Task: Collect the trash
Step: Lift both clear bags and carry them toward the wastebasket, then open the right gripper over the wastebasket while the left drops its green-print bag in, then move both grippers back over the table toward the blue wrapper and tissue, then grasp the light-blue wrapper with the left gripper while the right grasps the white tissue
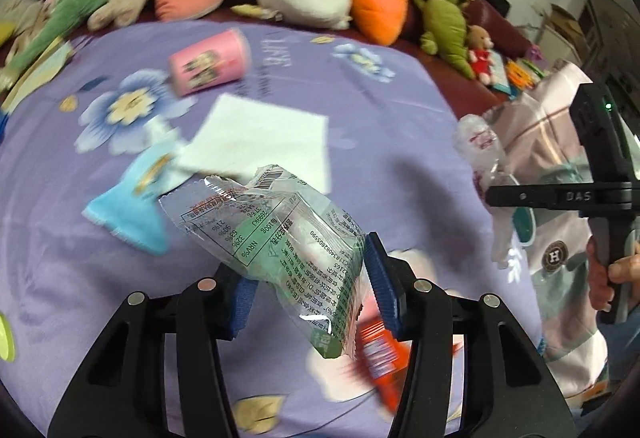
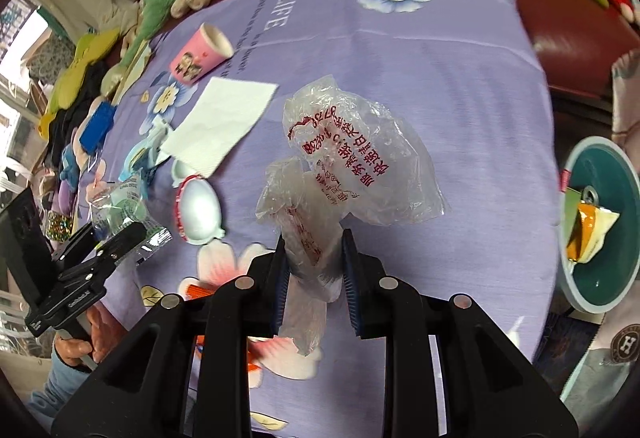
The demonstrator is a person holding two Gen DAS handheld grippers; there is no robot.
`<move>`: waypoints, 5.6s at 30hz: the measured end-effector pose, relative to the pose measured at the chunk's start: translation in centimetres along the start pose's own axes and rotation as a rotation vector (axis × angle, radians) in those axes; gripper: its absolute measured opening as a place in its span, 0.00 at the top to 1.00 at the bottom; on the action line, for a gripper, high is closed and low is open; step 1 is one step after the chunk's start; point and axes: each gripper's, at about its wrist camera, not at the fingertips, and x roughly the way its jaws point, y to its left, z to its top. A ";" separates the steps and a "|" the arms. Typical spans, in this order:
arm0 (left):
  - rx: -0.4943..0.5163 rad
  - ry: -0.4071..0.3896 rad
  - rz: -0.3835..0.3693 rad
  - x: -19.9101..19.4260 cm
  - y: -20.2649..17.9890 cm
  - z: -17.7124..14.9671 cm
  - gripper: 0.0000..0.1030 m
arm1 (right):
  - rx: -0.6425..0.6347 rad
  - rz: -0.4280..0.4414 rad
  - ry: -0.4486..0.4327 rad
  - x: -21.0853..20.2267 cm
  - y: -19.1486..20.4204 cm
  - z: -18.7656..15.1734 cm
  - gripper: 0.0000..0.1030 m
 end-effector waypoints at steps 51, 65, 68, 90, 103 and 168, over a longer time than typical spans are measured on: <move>0.469 0.286 -0.320 21.2 -37.9 4.6 0.49 | 0.481 -0.255 -0.209 -11.8 -34.1 -6.3 0.25; 0.494 0.311 -0.335 23.1 -39.8 4.5 0.48 | 0.503 -0.308 -0.212 -12.9 -34.9 -5.6 0.20; 0.501 0.311 -0.327 23.4 -40.5 4.5 0.43 | 0.513 -0.316 -0.212 -13.1 -35.2 -5.7 0.20; 0.390 0.280 -0.306 21.3 -35.9 5.1 0.12 | 0.473 -0.337 -0.129 -11.7 -32.5 -4.5 0.16; 0.266 0.197 -0.252 15.0 -25.6 5.5 0.12 | 0.344 -0.292 -0.104 -9.5 -23.4 -1.5 0.16; -0.138 0.014 0.120 4.4 17.0 3.1 0.56 | -0.243 -0.142 0.173 17.3 14.5 11.6 0.16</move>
